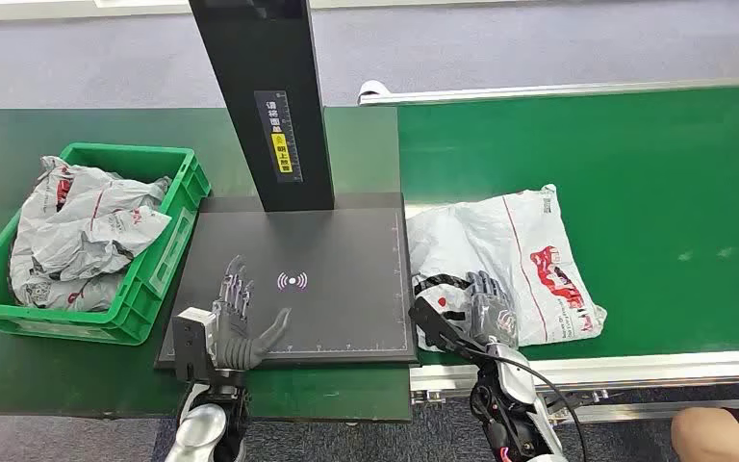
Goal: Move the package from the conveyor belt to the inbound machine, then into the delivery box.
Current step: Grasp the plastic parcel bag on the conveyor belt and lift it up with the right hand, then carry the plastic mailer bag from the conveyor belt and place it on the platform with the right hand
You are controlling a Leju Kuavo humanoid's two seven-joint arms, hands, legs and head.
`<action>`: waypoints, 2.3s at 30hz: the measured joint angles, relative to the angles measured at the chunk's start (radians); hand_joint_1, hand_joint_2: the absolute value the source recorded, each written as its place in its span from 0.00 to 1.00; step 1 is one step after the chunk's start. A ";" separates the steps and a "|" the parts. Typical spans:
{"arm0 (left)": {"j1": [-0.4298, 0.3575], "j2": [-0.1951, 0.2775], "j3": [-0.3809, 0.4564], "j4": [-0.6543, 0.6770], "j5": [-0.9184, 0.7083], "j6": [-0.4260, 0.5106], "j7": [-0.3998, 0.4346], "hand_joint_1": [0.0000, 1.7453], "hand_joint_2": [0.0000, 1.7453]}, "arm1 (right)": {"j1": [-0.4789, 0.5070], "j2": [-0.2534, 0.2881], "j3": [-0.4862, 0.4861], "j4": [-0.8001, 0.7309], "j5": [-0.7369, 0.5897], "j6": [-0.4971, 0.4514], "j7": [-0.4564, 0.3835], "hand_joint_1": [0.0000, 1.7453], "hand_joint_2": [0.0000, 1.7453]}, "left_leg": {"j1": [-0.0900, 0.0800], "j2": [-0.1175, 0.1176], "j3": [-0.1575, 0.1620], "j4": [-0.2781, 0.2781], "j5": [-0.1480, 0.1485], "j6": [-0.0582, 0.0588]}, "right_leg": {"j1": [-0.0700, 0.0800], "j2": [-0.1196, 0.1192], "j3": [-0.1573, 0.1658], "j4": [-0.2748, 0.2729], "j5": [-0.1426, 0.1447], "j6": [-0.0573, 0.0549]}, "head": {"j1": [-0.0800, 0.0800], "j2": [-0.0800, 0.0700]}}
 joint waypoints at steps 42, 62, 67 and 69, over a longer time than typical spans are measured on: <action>-0.030 -0.001 -0.016 0.038 -0.031 0.009 -0.002 0.00 1.00 | 0.091 0.047 -0.104 -0.193 -0.248 -0.086 -0.254 1.00 1.00 | 0.000 -0.001 0.001 0.001 0.000 0.000 | 0.000 0.000 0.001 0.000 0.000 0.000 | 0.000 0.000; -0.039 0.046 0.084 -0.074 -0.041 0.106 -0.079 0.00 1.00 | -0.001 -0.022 0.161 -0.753 -0.203 0.132 -0.209 1.00 1.00 | 0.001 0.001 0.000 0.000 0.005 0.000 | 0.001 0.000 0.001 0.001 0.003 0.000 | 0.000 0.000; -0.071 0.064 0.134 -0.086 -0.032 0.132 -0.087 0.00 1.00 | -0.162 0.021 0.221 -0.441 -0.243 0.148 -0.220 1.00 1.00 | 0.001 0.000 0.000 0.000 0.005 0.000 | 0.001 0.000 0.001 0.001 0.004 0.000 | 0.000 0.000; -0.078 0.070 0.158 -0.096 -0.034 0.142 -0.087 0.00 1.00 | -0.190 0.041 0.237 -0.342 -0.265 0.154 -0.236 1.00 1.00 | 0.001 0.000 -0.001 0.000 0.005 0.000 | 0.001 0.000 0.001 0.001 0.004 0.000 | 0.000 0.000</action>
